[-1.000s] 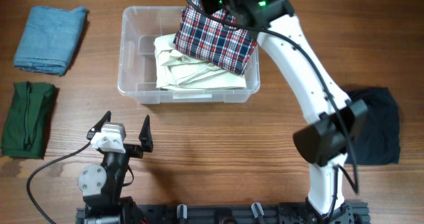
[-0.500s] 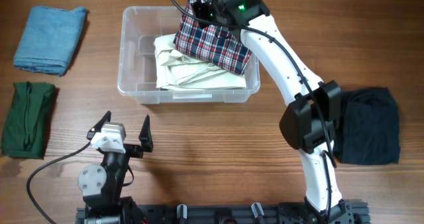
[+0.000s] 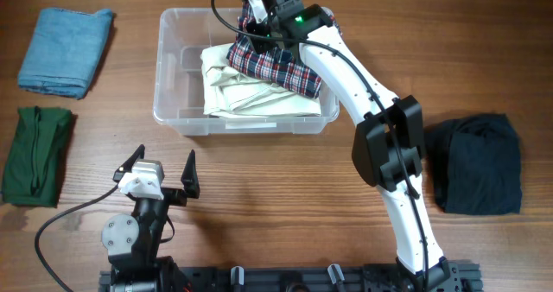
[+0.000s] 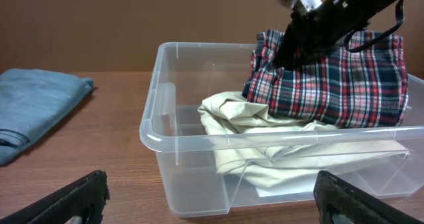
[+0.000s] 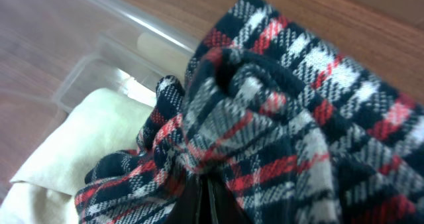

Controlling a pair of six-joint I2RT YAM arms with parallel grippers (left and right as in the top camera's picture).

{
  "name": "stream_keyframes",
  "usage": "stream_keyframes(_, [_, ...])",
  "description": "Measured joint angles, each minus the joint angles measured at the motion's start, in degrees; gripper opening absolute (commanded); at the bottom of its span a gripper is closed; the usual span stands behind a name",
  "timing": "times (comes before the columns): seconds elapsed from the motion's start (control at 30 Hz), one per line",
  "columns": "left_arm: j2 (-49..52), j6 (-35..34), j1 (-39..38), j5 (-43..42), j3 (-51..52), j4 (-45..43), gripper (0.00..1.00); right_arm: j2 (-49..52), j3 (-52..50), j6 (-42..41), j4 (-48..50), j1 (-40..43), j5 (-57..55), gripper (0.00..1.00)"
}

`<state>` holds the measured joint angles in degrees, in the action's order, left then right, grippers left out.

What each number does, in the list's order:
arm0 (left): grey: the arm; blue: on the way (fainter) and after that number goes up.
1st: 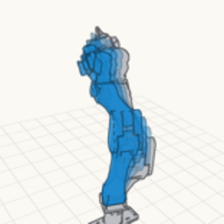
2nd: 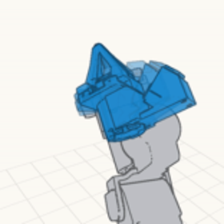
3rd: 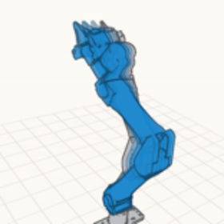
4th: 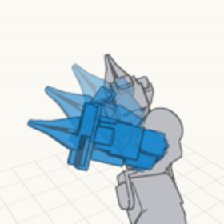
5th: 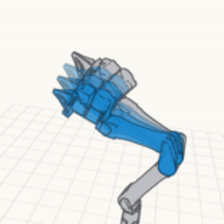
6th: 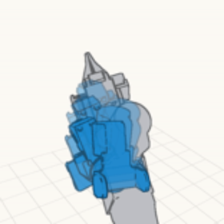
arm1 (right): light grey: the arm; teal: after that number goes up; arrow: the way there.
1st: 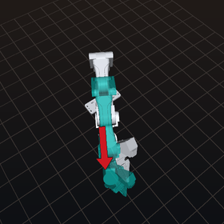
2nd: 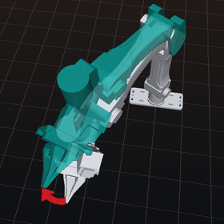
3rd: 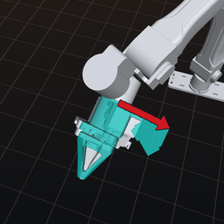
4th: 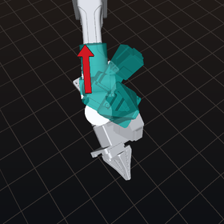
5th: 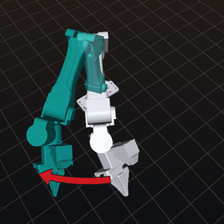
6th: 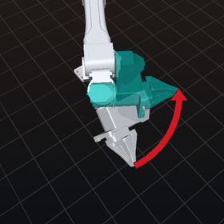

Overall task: Pack container
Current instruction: 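Push the plaid cloth down into the bin with the right gripper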

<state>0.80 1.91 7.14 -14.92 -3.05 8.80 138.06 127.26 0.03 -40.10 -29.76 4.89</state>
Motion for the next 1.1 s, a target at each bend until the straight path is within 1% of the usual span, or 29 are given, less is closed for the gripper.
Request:
stream_keyframes(0.33, [0.00,0.00,0.00,0.00,0.00,0.02,1.00,2.43,0.09,0.02,-3.63,-1.29,0.22,0.04])
stream_keyframes(0.73, [0.00,0.00,0.00,0.00,0.00,0.02,1.00,2.75,0.20,1.77,-9.64,-5.38,0.24,0.04])
stream_keyframes(0.93, [0.00,0.00,0.00,0.00,0.00,0.02,1.00,2.75,0.31,2.62,-10.58,-5.73,0.79,0.04])
stream_keyframes(1.1, [0.00,0.00,0.00,0.00,0.00,0.00,1.00,2.75,0.44,3.32,-13.18,-5.73,1.81,0.04])
